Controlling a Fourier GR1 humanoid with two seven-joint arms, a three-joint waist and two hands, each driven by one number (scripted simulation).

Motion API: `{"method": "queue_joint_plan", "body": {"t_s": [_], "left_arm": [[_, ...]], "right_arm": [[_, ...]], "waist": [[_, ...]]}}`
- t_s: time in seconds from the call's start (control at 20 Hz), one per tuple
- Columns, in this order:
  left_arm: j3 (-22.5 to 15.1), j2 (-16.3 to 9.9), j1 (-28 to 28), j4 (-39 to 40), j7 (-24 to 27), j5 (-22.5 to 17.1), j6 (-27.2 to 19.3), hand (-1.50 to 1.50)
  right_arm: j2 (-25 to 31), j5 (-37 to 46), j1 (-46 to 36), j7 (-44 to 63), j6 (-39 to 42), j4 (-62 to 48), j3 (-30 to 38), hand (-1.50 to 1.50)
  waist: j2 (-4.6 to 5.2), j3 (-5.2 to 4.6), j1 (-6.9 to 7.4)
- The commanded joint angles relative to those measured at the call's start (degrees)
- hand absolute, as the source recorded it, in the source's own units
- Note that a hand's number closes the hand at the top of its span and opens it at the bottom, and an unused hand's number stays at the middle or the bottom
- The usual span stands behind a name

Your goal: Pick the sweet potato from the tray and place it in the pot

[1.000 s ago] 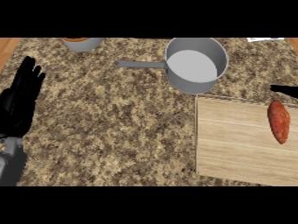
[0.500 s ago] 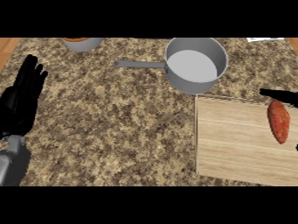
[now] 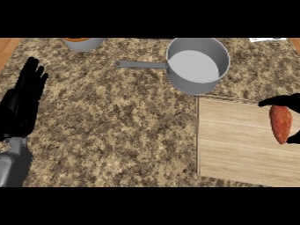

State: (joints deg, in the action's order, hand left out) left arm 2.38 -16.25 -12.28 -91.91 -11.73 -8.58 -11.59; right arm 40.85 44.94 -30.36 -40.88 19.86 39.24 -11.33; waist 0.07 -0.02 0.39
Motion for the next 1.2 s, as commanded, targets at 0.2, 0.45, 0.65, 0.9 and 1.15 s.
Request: {"method": "queue_joint_plan", "body": {"t_s": [0.2,0.45,0.65,0.9,1.15], "left_arm": [[0.84,1.36,0.79,0.86,1.47,0.63,2.09,0.0],[2.06,1.0,2.77,-2.02,0.68,0.71,2.8,0.0],[2.15,0.82,4.58,-2.26,0.96,0.54,3.26,0.0],[-0.26,1.84,-0.85,-1.11,-0.77,1.33,2.75,0.0],[-1.06,2.45,-0.72,-0.09,-1.05,1.15,3.25,0.0]], "right_arm": [[-2.31,5.48,-1.52,-7.26,-6.2,-3.76,0.49,1.5],[-4.2,7.39,0.42,-7.02,-8.87,-4.81,1.2,1.5],[-12.82,6.94,0.64,4.13,-7.25,2.34,-0.12,1.5],[-31.03,7.32,-7.12,19.14,-6.15,2.93,-1.59,1.5],[-40.17,7.31,-11.55,35.16,-7.93,5.92,-0.99,1.5]], "waist": [[0.05,0.04,0.0],[-0.04,0.03,0.03],[-0.5,-0.09,-0.24],[-0.76,-0.39,4.56],[-1.03,-0.25,4.86]]}}
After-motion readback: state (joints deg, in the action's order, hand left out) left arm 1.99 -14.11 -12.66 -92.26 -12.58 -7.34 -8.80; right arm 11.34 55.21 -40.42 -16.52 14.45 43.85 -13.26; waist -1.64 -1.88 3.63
